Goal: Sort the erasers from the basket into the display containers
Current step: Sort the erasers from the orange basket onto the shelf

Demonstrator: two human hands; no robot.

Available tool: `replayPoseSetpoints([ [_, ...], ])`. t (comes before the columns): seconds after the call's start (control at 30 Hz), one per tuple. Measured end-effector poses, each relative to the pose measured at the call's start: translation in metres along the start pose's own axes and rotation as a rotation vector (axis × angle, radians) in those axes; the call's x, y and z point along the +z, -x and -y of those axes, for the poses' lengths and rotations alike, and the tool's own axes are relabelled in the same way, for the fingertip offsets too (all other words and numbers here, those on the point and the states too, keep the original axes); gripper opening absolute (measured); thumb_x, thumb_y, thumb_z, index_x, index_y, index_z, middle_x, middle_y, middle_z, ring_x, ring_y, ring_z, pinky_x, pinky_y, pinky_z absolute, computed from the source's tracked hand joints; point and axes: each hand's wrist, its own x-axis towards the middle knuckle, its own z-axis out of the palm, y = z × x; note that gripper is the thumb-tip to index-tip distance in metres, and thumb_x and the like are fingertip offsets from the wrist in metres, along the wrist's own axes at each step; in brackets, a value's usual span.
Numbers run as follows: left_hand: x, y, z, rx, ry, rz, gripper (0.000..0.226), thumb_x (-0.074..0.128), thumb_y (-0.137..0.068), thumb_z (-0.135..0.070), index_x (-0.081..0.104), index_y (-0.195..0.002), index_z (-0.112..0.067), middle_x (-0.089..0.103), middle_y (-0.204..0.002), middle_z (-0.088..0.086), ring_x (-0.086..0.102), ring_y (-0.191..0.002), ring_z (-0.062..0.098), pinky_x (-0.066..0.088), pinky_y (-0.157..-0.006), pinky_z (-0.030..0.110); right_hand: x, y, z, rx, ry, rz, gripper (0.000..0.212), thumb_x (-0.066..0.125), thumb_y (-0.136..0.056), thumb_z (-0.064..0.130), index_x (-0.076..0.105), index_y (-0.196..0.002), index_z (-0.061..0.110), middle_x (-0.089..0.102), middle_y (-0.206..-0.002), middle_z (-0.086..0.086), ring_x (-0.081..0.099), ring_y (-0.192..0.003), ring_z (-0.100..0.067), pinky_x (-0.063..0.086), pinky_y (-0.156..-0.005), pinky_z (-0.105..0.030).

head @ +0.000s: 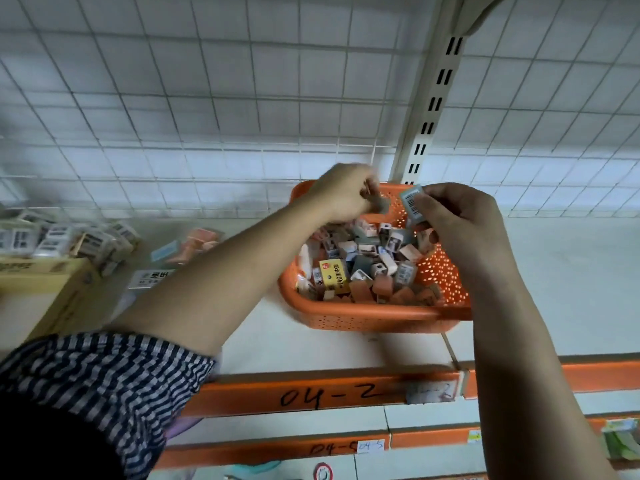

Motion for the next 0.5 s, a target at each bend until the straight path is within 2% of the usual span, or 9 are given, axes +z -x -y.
replayPoseSetpoints([
  [0.13, -0.056, 0.043, 0.022, -0.067, 0.274, -0.343, 0.013, 0.076, -0.080, -0.024, 0.067, -0.089, -0.023, 0.066, -0.083, -0.005, 0.061, -0.074, 0.009, 0.046, -0.069, 0.023, 0.036, 0.006, 0.026, -0.086, -0.061, 0.037, 0.011, 0.061, -0.093, 0.023, 0.069, -0.088, 0.018, 0.064, -0.061, 0.009, 0.058, -0.056, -0.005, 0.046, -0.056, -0.022],
  [0.23, -0.088, 0.084, 0.052, -0.142, 0.325, -0.509, 0.015, 0.073, -0.084, -0.025, 0.071, -0.094, -0.015, 0.068, -0.084, -0.004, 0.067, -0.074, 0.015, 0.051, -0.071, 0.026, 0.073, 0.011, 0.048, -0.158, -0.081, 0.081, 0.008, 0.061, -0.093, 0.021, 0.066, -0.087, 0.021, 0.066, -0.065, 0.007, 0.066, -0.063, -0.011, 0.052, -0.061, -0.028],
  [0.3, -0.102, 0.109, 0.075, -0.212, 0.366, -0.573, 0.013, 0.071, -0.085, -0.024, 0.072, -0.096, -0.016, 0.069, -0.085, -0.003, 0.069, -0.072, 0.015, 0.049, -0.066, 0.023, 0.101, 0.015, 0.061, -0.193, -0.073, 0.118, 0.007, 0.062, -0.092, 0.020, 0.064, -0.087, 0.022, 0.068, -0.070, 0.003, 0.069, -0.067, -0.018, 0.055, -0.065, -0.036],
  [0.37, -0.112, 0.130, 0.096, -0.283, 0.410, -0.612, 0.003, 0.070, -0.085, -0.024, 0.068, -0.087, -0.023, 0.069, -0.082, -0.004, 0.069, -0.068, 0.013, 0.045, -0.061, 0.020, 0.131, 0.020, 0.070, -0.173, -0.096, 0.173, 0.007, 0.061, -0.093, 0.016, 0.063, -0.087, 0.020, 0.068, -0.070, 0.002, 0.070, -0.066, -0.018, 0.055, -0.064, -0.036],
  [0.5, -0.122, 0.155, 0.135, -0.377, 0.381, -0.656, 0.003, 0.068, -0.085, -0.024, 0.068, -0.086, -0.021, 0.069, -0.079, -0.004, 0.069, -0.075, 0.015, 0.046, -0.065, 0.022, 0.191, 0.029, 0.079, -0.165, 0.040, 0.245, 0.010, 0.060, -0.093, 0.020, 0.061, -0.083, 0.020, 0.066, -0.065, 0.004, 0.069, -0.062, -0.015, 0.056, -0.066, -0.035],
])
